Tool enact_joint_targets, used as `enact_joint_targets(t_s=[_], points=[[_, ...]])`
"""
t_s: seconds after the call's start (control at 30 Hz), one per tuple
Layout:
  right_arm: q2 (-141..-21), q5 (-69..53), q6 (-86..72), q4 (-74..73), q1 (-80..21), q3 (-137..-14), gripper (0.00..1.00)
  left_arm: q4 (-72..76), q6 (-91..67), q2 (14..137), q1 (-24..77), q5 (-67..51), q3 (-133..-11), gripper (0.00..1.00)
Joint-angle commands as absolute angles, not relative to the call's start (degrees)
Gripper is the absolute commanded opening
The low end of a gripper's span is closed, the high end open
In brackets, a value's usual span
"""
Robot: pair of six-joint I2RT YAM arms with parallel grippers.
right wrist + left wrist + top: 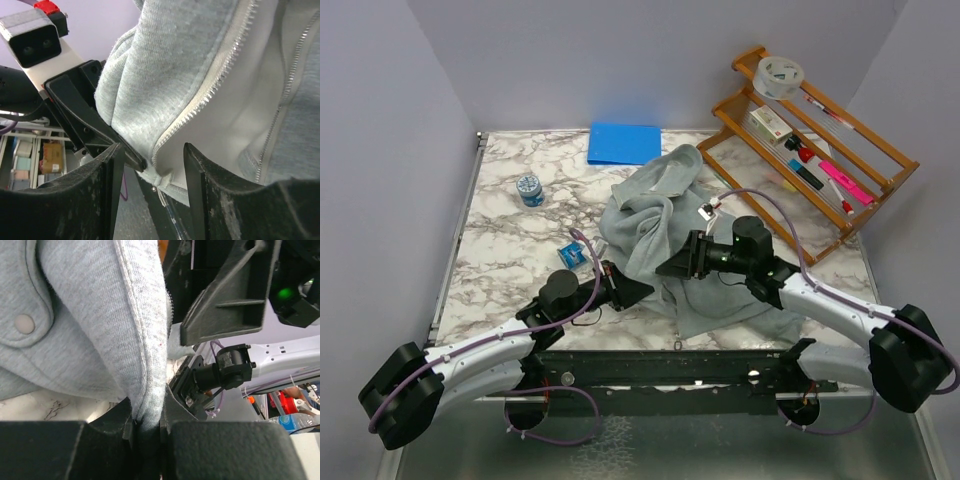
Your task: Zip up the jacket
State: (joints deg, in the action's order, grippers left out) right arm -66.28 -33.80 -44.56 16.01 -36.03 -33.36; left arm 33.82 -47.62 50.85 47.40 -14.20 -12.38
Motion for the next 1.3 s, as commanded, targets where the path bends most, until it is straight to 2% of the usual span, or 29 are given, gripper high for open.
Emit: enact_joint_targets(t_s=[0.0,0.13,0.37,0.57,0.7,0.93,1.17,1.27], points=[[-69.38,-40.80,-46.69,23.86,-36.07,-33.19,0.51,38.23,-48.13,50.25,47.66,-16.26,-12.22,0.00],[-69.68,-43.33,-47.28,26.45,-36.07,-32.87,0.41,38.23,-48.76,50.37,47.67,-15.33,-11.75,0.00],[-69.26,-45.37,-47.52,27.37,-36.05,-31.89,0.34,38.23,-49.48,51.20,47.70,-14.00,-11.58,0.00],[-71.85,-47.97,-47.42,28.24,-36.04,-31.40,0.38,38.23,-49.40,51.82,47.69,-13.89,-12.42,0.00],[-73.23,-49.59,-48.30,30.08,-36.05,-31.08,0.37,38.23,-49.36,51.87,47.66,-13.63,-12.83,0.06],[-74.31,-49.06,-46.70,28.83,-36.06,-31.13,0.42,38.32,-49.00,50.77,47.65,-14.31,-13.18,0.04],[-74.65,-49.04,-46.75,29.43,-36.05,-30.85,0.39,38.32,-49.58,49.84,47.66,-13.89,-12.52,0.04],[-75.21,-49.13,-45.86,28.86,-36.08,-30.81,0.46,38.32,-49.36,49.66,47.66,-14.06,-12.86,0.04]])
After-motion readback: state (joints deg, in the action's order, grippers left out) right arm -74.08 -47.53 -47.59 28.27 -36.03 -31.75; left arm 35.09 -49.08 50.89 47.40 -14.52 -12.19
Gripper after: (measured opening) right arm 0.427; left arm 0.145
